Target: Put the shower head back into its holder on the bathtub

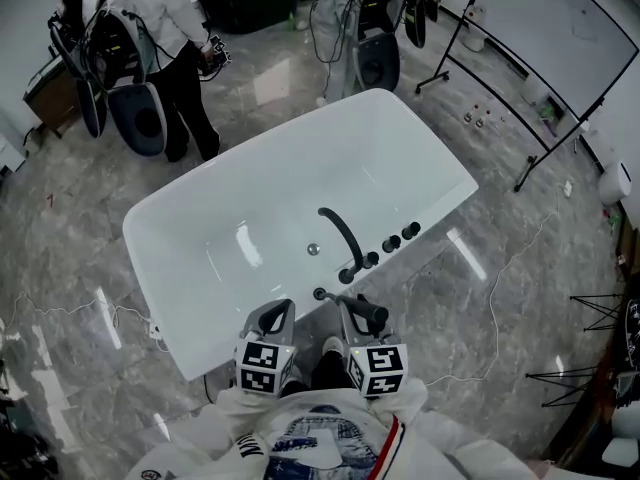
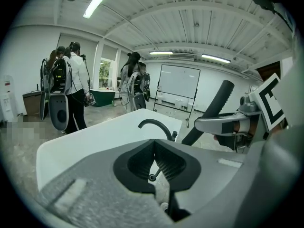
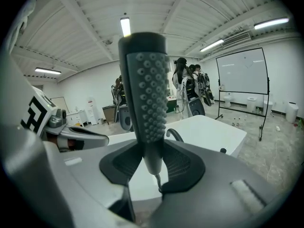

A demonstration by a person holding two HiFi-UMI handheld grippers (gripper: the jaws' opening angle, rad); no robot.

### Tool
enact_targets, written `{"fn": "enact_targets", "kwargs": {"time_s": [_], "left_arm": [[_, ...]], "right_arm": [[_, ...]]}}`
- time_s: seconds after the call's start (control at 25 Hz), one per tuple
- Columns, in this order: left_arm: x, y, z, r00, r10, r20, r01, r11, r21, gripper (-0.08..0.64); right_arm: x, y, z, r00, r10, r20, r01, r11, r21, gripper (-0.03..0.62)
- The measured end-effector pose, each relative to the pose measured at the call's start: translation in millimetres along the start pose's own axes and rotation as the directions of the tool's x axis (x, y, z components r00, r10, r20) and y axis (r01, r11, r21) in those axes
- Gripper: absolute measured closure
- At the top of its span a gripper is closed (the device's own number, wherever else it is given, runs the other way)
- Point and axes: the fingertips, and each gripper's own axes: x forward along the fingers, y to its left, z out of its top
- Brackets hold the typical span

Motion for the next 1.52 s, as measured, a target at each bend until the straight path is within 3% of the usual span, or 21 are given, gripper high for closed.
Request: {"fn": "enact_targets", "kwargs": {"time_s": [0.68, 1.0, 1.52], "left_arm": [[34.8, 18.4, 4.9, 0.988, 0.153, -0.034, -0.155, 0.987, -0.041, 0.558], [44.7, 22.6, 11.7, 0.979, 0.206, -0.012, -0.206, 0.977, -0.046, 0.558], [58.1, 24.8, -20.5, 0.981, 0.177, -0.074, -0.180, 0.983, -0.039, 0.558]], "right_arm": [[57.2, -17.5, -9.6, 0.980, 0.182, -0.075, -0.184, 0.983, -0.026, 0.454], [68.6, -28.3, -13.3, 0.965, 0.244, -0.094, -0.248, 0.968, -0.035, 0.454], [84.9, -24.1, -34.2, 0.961, 0.241, -0.139, -0.247, 0.969, -0.027, 0.454]]}}
